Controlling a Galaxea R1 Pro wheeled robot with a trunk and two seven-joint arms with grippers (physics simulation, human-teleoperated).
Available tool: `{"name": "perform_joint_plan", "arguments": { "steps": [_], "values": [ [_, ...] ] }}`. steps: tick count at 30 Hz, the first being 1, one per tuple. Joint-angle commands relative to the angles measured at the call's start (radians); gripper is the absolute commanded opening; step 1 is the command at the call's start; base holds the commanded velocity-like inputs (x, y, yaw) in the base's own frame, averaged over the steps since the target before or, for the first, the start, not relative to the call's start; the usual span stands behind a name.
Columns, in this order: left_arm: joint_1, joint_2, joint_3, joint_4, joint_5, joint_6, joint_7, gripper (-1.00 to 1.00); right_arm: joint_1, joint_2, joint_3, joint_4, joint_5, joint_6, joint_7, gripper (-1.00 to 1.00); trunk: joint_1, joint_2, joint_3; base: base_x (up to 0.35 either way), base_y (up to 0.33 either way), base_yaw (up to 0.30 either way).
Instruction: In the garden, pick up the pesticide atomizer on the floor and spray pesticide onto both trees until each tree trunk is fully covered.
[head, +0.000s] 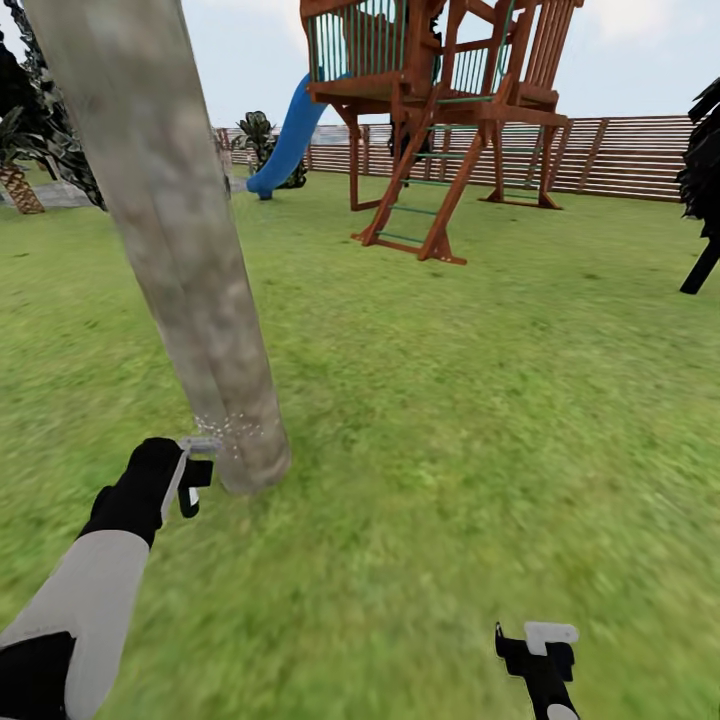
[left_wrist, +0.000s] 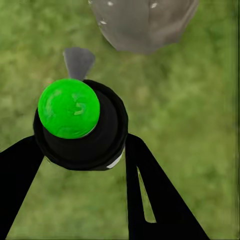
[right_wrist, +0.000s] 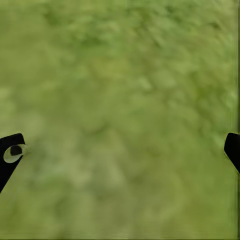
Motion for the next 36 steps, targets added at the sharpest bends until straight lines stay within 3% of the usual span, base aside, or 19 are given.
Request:
{"name": "perform_joint_plan", "arguments": {
  "steps": [1, 8, 10, 20, 26, 36],
  "values": [
    [0.01, 0.0, 0.002, -0.002, -0.009, 0.003, -0.008, -1.0, -0.001, 0.0, -0.007, 0.001, 0.01, -0.003, -0.002, 1.0, 0.0, 0.0, -0.001, 0.175, -0.225, 0.0],
    [0.06, -0.017, 0.004, -0.001, -0.006, -0.032, -0.007, -1.0, -0.001, 0.002, -0.007, 0.001, 0.011, -0.003, -0.002, 1.0, 0.0, 0.0, -0.001, 0.14, -0.238, 0.149],
    [0.062, -0.043, 0.004, -0.002, -0.007, -0.042, -0.007, -1.0, -0.001, 0.001, -0.007, 0.001, 0.011, -0.003, -0.002, 1.0, 0.0, 0.0, -0.001, 0.012, -0.271, 0.274],
    [0.058, -0.096, 0.007, -0.071, -0.006, -0.042, -0.007, -1.0, -0.001, 0.0, -0.007, 0.001, 0.01, -0.003, -0.002, 1.0, 0.0, 0.0, -0.001, 0.218, -0.18, 0.125],
    [0.058, -0.097, 0.008, -0.072, -0.006, -0.041, -0.007, -1.0, 0.0, 0.0, -0.007, 0.001, 0.011, -0.003, -0.002, 1.0, 0.0, 0.0, -0.001, 0.257, -0.153, 0.034],
    [0.059, -0.096, 0.012, -0.068, -0.007, -0.041, -0.007, -1.0, -0.001, 0.0, -0.007, 0.001, 0.01, -0.003, -0.002, 1.0, 0.0, 0.0, -0.001, 0.026, -0.269, 0.263]
  ]
}}
